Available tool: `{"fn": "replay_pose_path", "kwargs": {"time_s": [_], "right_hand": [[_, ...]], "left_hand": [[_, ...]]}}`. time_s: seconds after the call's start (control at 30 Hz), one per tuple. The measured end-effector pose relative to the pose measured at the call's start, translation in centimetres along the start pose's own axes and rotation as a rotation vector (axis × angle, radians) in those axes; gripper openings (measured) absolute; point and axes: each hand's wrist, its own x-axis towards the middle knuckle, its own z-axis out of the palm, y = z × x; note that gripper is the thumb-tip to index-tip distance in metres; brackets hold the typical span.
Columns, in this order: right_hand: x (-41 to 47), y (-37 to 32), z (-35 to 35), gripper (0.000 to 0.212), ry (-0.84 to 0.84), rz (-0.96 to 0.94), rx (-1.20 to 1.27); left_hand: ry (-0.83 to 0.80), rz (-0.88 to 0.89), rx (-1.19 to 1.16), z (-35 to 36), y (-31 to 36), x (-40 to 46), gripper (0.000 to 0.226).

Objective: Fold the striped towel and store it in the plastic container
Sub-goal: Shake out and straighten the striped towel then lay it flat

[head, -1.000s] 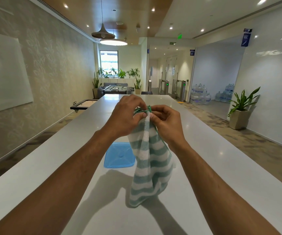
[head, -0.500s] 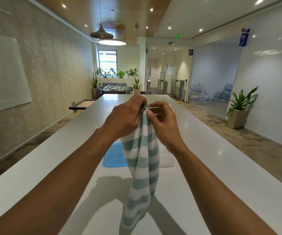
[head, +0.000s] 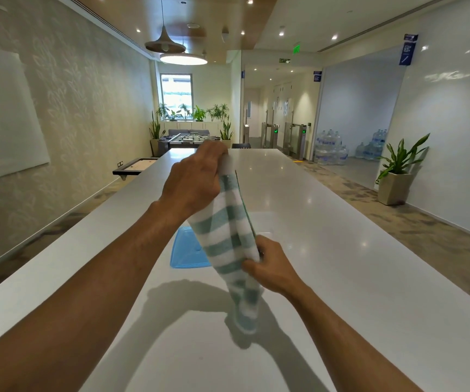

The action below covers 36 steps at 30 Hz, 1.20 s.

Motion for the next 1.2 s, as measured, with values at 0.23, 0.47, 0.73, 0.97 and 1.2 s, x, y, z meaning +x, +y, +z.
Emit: {"fn": "replay_pose_path", "kwargs": {"time_s": [0.23, 0.47, 0.73, 0.97, 1.2], "right_hand": [[-1.5, 4.8, -2.1, 0.017, 0.012, 0.114, 0.086], [-2.6, 6.5, -6.6, 0.013, 0.034, 0.183, 0.403], [-1.5, 7.6, -6.8, 0.039, 0.328, 0.427, 0.524], [-1.0, 9.3, -5.8, 0.028, 0.199, 0.544, 0.340], [0.0, 11.0, -4.1, 0.012, 0.287, 0.561, 0.155]], "left_hand": [[0.117, -0.205, -0.065, -0.9, -1.2, -0.3, 0.012], [0.084, -0.548, -0.295, 0.9, -4.8, -2.9, 0.010], [-0.096, -0.883, -0.467, 5.0, -7.2, -9.5, 0.011], [-0.271, -0.996, -0.439, 7.8, -9.2, -15.6, 0.014], [-0.215, -1.045, -0.403, 9.3, -9.3, -18.8, 0.010]]}}
